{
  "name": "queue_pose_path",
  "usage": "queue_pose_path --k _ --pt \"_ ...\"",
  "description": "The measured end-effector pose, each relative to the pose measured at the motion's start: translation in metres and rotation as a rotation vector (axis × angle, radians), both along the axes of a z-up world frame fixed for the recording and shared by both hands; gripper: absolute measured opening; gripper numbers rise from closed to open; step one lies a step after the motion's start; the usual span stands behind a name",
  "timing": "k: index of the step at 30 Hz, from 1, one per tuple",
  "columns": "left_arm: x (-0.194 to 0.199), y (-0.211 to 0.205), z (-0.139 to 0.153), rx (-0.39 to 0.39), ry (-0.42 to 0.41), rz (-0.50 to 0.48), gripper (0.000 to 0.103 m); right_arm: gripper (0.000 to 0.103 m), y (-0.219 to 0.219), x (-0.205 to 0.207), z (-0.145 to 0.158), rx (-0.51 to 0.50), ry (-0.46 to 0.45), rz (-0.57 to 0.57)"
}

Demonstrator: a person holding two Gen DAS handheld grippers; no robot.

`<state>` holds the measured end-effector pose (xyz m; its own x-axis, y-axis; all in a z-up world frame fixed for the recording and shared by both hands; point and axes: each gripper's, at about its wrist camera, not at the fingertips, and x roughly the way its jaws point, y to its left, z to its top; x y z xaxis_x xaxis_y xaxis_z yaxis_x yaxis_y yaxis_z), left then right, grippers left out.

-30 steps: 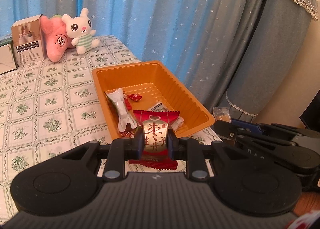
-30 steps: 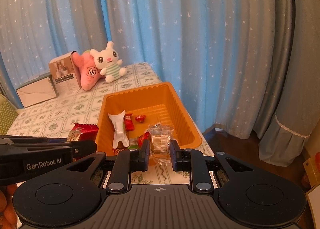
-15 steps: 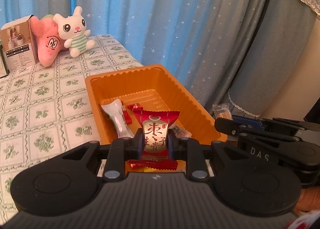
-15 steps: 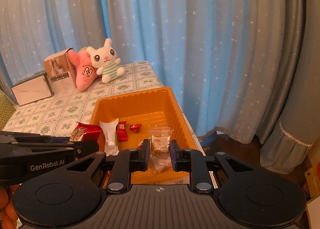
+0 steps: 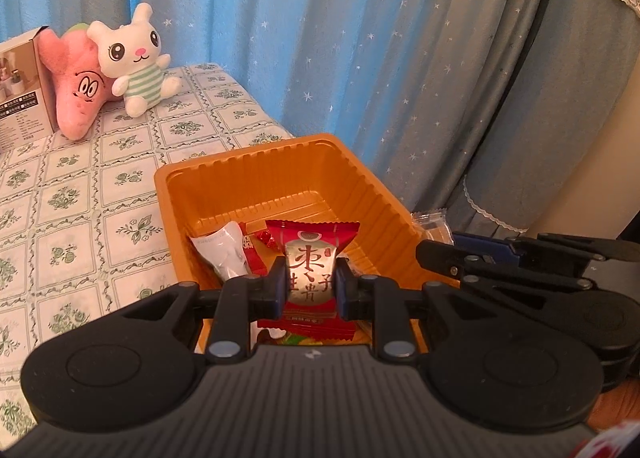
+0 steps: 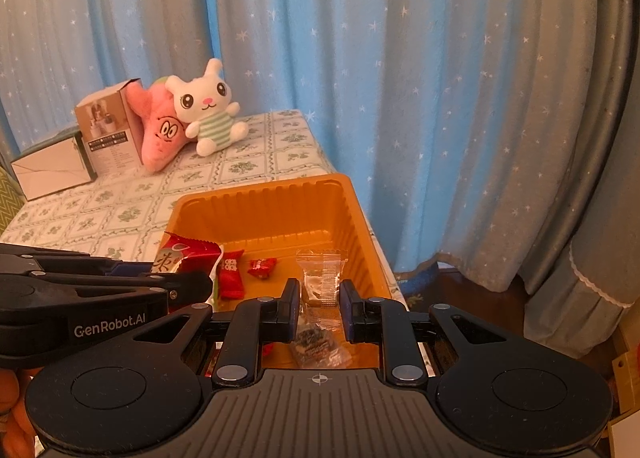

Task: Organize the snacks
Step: 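Lower both candies into the tray and open both grippers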

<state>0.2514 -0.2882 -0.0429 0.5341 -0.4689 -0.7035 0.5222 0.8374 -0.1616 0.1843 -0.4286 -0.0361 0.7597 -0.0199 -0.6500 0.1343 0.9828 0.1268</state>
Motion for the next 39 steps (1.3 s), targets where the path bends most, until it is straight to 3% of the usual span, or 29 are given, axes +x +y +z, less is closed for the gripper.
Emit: queue_pose_path --k 16,19,39 --pt "0.032 -0.009 -0.014 0.018 0.008 0.000 0.022 0.021 -0.010 0.025 -0.013 0.010 0.018 0.000" --pt "0.030 -0.005 -0.015 0.024 -0.004 0.016 0.032 0.021 -0.010 0.024 -0.013 0.011 0.015 0.002" --pt "0.006 0.040 -0.010 0.012 0.003 0.094 0.032 0.022 0.004 0.029 -0.001 0.088 -0.013 0.026"
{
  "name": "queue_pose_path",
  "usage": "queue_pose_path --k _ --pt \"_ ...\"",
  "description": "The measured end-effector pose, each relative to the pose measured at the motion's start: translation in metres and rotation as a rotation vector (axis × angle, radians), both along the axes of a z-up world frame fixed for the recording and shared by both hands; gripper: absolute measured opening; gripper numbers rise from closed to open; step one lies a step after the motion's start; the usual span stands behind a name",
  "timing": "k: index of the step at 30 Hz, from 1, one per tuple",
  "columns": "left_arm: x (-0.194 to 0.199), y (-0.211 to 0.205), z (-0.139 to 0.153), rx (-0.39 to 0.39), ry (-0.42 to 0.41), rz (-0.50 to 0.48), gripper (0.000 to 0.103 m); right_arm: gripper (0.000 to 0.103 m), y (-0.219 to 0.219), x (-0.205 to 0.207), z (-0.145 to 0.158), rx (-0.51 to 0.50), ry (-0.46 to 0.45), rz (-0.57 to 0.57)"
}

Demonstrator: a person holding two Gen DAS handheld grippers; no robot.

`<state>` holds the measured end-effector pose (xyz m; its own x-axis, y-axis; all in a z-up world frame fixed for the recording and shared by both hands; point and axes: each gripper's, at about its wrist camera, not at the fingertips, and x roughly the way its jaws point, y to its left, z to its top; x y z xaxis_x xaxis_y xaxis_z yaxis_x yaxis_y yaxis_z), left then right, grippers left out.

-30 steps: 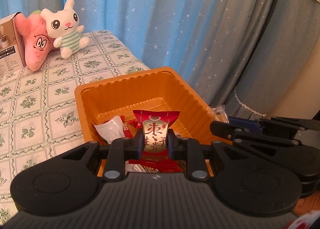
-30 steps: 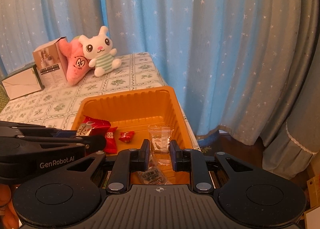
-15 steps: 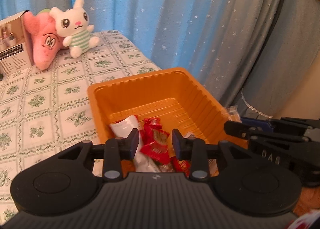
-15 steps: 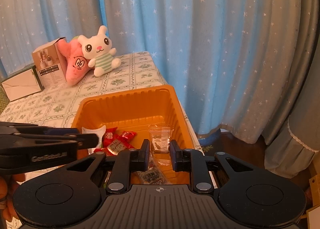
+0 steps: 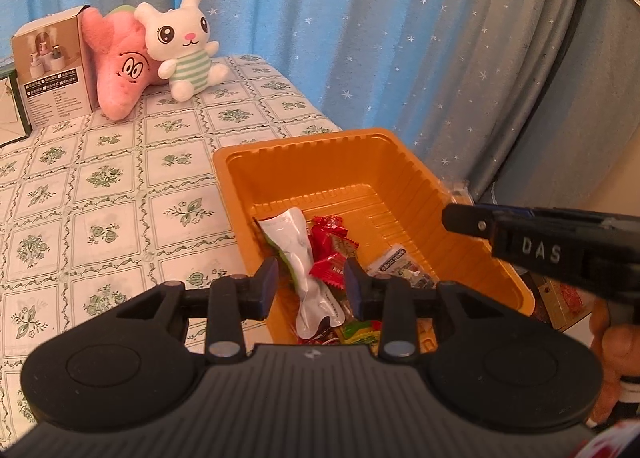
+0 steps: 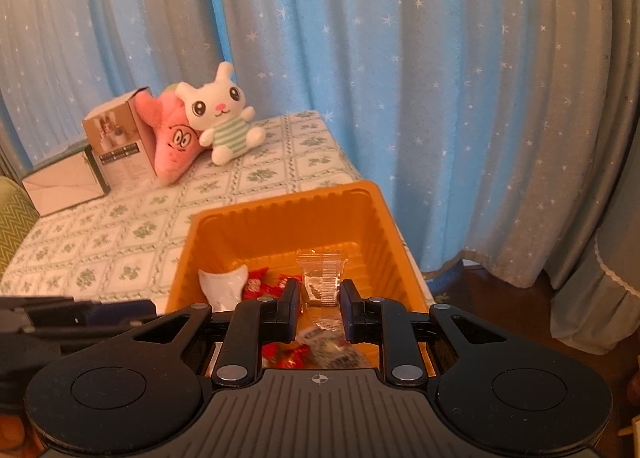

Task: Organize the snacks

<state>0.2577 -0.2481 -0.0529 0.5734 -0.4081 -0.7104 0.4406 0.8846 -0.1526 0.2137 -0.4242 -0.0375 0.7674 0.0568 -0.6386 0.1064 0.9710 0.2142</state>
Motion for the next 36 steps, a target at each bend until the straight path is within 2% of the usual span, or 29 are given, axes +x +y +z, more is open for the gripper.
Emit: queue_pose_path --k 3,5,7,8,9,14,16,19,26,32,34,36 --pt "0.000 0.003 -0.001 -0.001 0.003 0.002 0.032 0.022 -0.003 0.005 -0.001 0.066 -0.031 0.028" --pt "-0.001 0.005 -0.001 0.002 0.002 0.007 0.032 0.023 -0.002 0.009 -0.003 0.063 -0.022 0.029" --pt "-0.004 0.008 -0.001 0.006 -0.001 0.014 0.036 0.036 -0.001 0.008 -0.001 0.054 -0.027 0.021" --pt "-0.005 0.009 -0.001 0.008 -0.002 0.019 0.038 0.046 -0.001 0.006 -0.001 0.056 -0.029 0.016" --pt "-0.007 0.011 -0.001 0.009 -0.003 0.024 0.042 0.048 -0.002 0.004 0.000 0.057 -0.029 0.007" --pt "-0.018 0.020 0.001 0.006 -0.001 0.042 0.049 0.048 -0.010 -0.013 0.004 0.061 -0.011 -0.028" --pt "-0.024 0.023 0.003 0.004 -0.002 0.050 0.055 0.048 -0.012 -0.021 0.007 0.060 -0.002 -0.041" --pt "-0.034 0.029 0.007 0.003 -0.002 0.060 0.057 0.048 -0.014 -0.034 0.013 0.066 0.002 -0.049" --pt "-0.063 0.039 0.025 -0.008 -0.022 0.075 0.066 0.048 -0.005 -0.065 0.033 0.059 -0.002 -0.045" --pt "-0.088 0.049 0.042 -0.016 -0.037 0.088 0.067 0.048 0.009 -0.092 0.050 0.043 -0.015 -0.022" --pt "-0.097 0.054 0.048 -0.026 -0.039 0.094 0.067 0.051 0.014 -0.100 0.055 0.041 -0.017 -0.012" --pt "-0.105 0.058 0.053 -0.031 -0.044 0.098 0.067 0.058 0.018 -0.109 0.059 0.038 -0.028 -0.012"
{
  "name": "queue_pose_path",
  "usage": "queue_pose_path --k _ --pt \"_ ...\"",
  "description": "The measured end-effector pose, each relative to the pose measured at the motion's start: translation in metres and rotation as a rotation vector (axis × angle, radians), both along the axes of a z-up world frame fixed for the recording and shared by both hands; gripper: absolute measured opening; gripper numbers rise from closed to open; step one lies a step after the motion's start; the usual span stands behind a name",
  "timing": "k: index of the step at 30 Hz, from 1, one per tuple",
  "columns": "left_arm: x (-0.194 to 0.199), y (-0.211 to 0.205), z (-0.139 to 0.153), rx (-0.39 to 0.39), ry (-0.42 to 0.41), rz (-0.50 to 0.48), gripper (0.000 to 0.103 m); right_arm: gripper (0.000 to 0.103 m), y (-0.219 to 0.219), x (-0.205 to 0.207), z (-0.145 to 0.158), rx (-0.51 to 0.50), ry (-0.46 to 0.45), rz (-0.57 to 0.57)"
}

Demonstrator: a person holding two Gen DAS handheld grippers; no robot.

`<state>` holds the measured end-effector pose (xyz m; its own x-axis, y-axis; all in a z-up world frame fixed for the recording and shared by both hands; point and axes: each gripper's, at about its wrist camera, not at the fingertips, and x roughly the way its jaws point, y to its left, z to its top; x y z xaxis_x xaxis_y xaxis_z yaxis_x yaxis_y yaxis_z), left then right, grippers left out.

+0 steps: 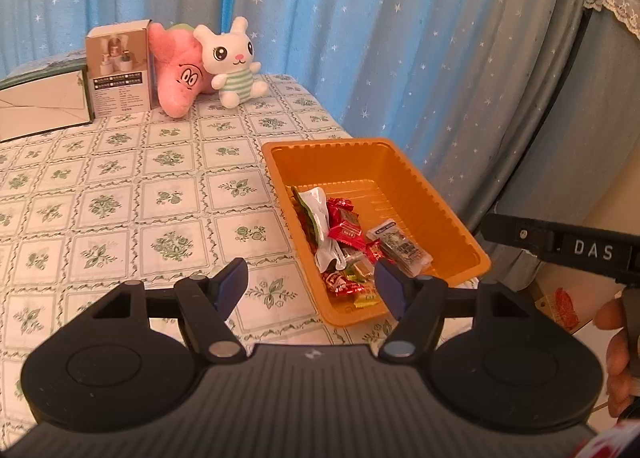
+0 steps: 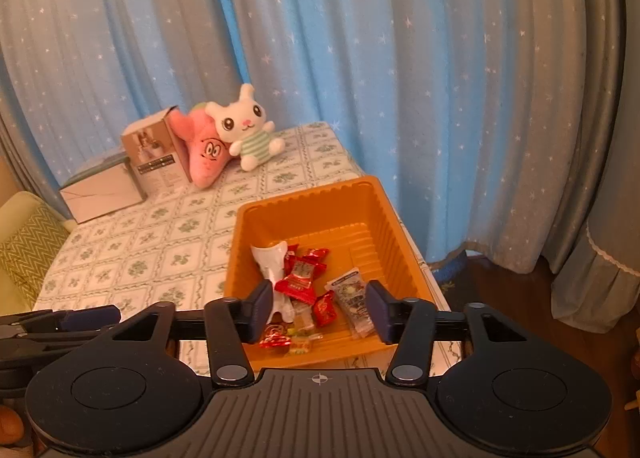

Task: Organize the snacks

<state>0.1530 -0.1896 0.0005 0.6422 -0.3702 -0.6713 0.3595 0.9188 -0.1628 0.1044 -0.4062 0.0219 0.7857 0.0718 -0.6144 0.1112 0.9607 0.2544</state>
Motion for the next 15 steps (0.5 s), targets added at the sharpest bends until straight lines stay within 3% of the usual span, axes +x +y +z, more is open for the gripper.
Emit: queue_pose_path --k 6,15 --pt "-0.027 0.017 0.013 -0.022 -0.005 0.020 0.067 0.070 0.015 -0.027 0.011 0.002 -0.018 -0.002" --pt "-0.065 0.036 0.022 -0.024 0.004 0.055 0.067 0.072 0.038 -0.063 0.012 -0.035 0.022 0.007"
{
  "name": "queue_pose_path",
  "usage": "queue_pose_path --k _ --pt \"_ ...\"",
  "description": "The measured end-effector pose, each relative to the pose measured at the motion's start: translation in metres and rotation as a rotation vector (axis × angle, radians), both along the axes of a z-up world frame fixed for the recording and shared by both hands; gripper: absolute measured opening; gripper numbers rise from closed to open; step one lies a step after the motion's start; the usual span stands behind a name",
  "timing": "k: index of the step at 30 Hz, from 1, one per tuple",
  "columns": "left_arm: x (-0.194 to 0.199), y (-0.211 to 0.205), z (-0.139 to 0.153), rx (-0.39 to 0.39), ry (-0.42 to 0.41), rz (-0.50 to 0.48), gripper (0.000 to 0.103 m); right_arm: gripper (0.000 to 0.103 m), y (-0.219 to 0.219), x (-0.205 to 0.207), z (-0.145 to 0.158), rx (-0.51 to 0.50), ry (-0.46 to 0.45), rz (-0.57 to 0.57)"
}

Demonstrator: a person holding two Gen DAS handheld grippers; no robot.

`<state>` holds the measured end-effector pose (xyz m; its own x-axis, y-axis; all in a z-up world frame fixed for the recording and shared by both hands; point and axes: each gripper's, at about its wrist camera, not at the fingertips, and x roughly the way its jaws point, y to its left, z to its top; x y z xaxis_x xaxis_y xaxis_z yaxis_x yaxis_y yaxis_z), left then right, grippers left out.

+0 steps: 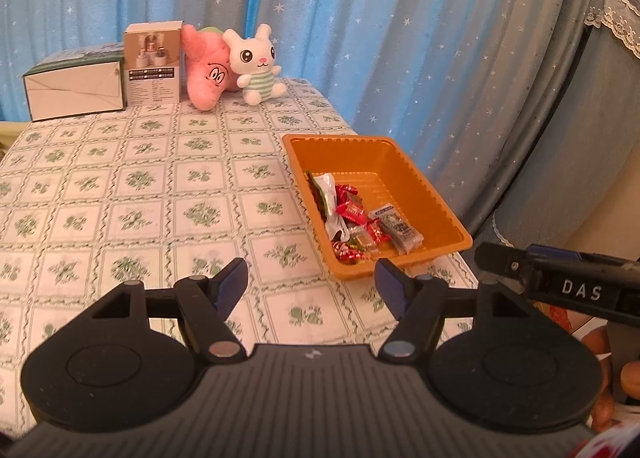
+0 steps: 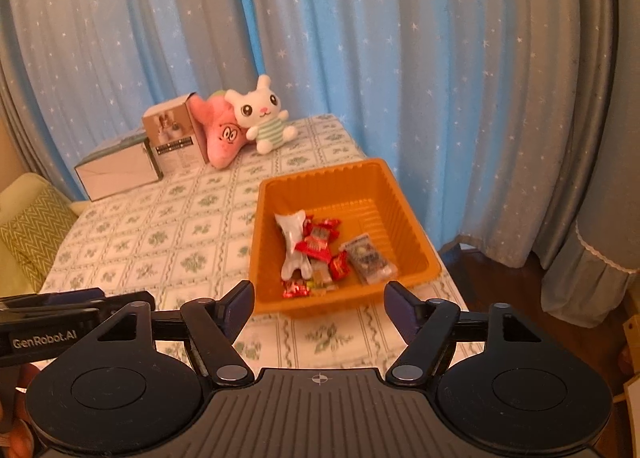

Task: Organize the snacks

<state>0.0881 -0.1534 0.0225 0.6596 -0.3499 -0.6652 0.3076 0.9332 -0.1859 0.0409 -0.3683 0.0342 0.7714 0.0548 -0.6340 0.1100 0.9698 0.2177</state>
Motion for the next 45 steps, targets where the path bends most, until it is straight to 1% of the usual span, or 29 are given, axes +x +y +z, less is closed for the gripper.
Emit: queue_pose_path --k 11,17,22,29,37,45 --pt "-0.036 0.003 0.012 0.034 -0.023 0.044 0.067 0.072 0.003 -0.037 0.006 0.018 -0.004 -0.022" --pt "-0.050 0.003 0.017 0.034 -0.028 0.055 0.067 0.072 0.005 -0.051 0.016 0.005 -0.021 -0.017" --pt "-0.060 0.002 0.017 0.051 -0.036 0.062 0.067 0.072 0.008 -0.062 0.022 -0.014 -0.031 -0.011" --pt "-0.071 0.006 0.015 0.057 -0.028 0.061 0.067 0.072 0.013 -0.070 0.025 -0.023 -0.029 -0.005" --pt "-0.079 0.010 0.014 0.065 -0.037 0.069 0.068 0.072 0.022 -0.081 0.026 -0.046 -0.023 0.014" --pt "-0.080 0.014 0.015 0.062 -0.042 0.084 0.068 0.072 0.026 -0.080 0.022 -0.064 -0.012 0.027"
